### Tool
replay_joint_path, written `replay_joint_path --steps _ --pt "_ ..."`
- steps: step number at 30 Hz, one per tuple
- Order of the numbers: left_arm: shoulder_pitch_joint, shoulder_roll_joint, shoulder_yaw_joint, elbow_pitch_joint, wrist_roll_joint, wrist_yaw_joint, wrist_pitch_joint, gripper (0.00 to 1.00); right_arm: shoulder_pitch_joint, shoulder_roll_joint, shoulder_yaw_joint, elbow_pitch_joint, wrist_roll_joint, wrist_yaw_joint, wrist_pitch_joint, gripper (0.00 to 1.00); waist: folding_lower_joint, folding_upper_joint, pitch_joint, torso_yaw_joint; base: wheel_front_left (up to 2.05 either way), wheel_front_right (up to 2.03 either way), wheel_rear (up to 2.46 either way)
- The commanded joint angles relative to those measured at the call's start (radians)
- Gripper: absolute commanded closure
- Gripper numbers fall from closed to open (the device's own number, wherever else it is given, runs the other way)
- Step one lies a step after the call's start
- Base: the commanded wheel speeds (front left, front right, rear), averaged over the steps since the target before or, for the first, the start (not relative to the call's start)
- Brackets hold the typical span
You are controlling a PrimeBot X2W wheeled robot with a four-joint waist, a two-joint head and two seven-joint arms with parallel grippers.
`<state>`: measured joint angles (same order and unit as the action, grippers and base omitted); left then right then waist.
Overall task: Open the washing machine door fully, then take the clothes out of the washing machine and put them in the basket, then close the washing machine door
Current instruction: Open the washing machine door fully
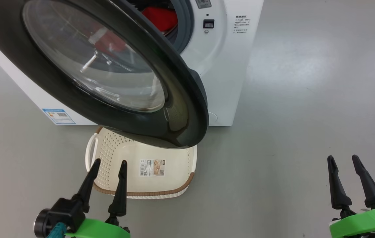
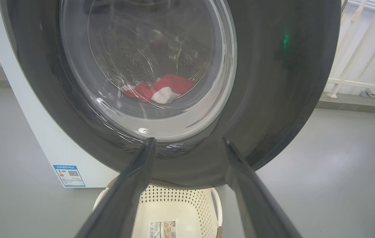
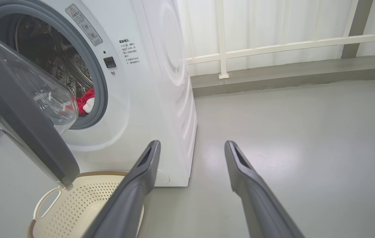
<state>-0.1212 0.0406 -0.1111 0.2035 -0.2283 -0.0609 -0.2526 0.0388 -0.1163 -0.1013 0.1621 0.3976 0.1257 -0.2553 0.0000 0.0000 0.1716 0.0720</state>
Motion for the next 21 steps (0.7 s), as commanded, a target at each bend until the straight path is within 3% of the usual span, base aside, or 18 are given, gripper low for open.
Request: replay_joint_path --steps 1,21 --pt "-0.006 0.010 0.031 -0.024 0.008 0.004 -0.009 0.00 -0.001 -0.006 0.022 -0.017 -0.011 0.005 -0.006 0.00 0.0000 0.0000 0.000 0.001 0.00 0.00 0.00" --pt "0.003 0.010 0.032 -0.032 0.008 0.006 -0.009 0.00 -0.020 0.004 0.054 -0.019 0.023 0.005 -0.006 0.00 0.0000 0.0000 -0.016 0.002 0.00 0.00 0.00"
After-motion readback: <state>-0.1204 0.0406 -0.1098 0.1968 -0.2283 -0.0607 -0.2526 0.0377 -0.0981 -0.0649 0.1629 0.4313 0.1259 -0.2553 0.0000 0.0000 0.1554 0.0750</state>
